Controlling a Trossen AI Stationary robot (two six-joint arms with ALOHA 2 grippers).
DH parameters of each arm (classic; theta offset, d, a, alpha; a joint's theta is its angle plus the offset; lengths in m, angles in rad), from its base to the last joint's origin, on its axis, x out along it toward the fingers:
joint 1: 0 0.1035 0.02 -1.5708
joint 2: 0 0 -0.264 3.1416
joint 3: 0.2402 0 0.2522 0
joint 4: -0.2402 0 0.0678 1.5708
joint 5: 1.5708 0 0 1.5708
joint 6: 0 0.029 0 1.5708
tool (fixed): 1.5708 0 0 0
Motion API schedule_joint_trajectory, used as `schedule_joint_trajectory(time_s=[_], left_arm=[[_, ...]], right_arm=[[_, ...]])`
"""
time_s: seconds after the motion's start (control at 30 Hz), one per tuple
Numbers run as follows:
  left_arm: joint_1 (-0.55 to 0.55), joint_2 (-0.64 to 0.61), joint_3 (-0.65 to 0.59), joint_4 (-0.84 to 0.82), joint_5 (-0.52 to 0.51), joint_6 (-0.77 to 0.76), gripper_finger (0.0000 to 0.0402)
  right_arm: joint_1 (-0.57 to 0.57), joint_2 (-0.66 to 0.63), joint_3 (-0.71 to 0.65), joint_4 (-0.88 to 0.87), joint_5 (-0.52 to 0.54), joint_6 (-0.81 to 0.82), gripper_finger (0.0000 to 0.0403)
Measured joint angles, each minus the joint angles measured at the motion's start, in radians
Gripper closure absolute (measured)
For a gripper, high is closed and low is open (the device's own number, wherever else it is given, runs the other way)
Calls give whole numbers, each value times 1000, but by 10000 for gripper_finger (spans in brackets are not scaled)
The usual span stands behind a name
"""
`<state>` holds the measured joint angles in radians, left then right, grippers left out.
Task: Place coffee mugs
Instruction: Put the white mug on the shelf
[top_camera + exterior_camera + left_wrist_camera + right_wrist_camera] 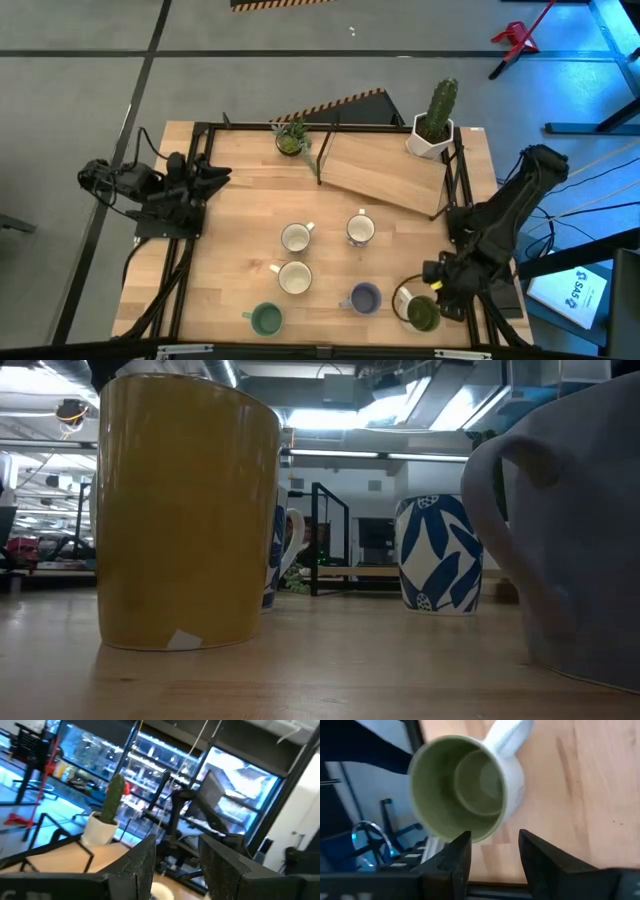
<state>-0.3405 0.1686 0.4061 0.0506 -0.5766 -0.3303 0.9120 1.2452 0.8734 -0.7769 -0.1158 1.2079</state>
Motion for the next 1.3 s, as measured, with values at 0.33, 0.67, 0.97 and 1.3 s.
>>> schedule_joint_trajectory(time_s=[0.33, 0.67, 0.97, 1.3], left_arm=[[0, 9, 0, -21, -45, 0, 259], [0, 8, 0, -27, -44, 0, 259], [0, 8, 0, -35, -43, 0, 259], [0, 8, 0, -63, -43, 0, 259]], right_arm=[[-2, 95, 0, -3, 144, 48, 214], [-3, 197, 0, 64, 95, 45, 184], [-30, 227, -1, 62, 18, 69, 383], [-111, 181, 31, -23, 34, 90, 398]])
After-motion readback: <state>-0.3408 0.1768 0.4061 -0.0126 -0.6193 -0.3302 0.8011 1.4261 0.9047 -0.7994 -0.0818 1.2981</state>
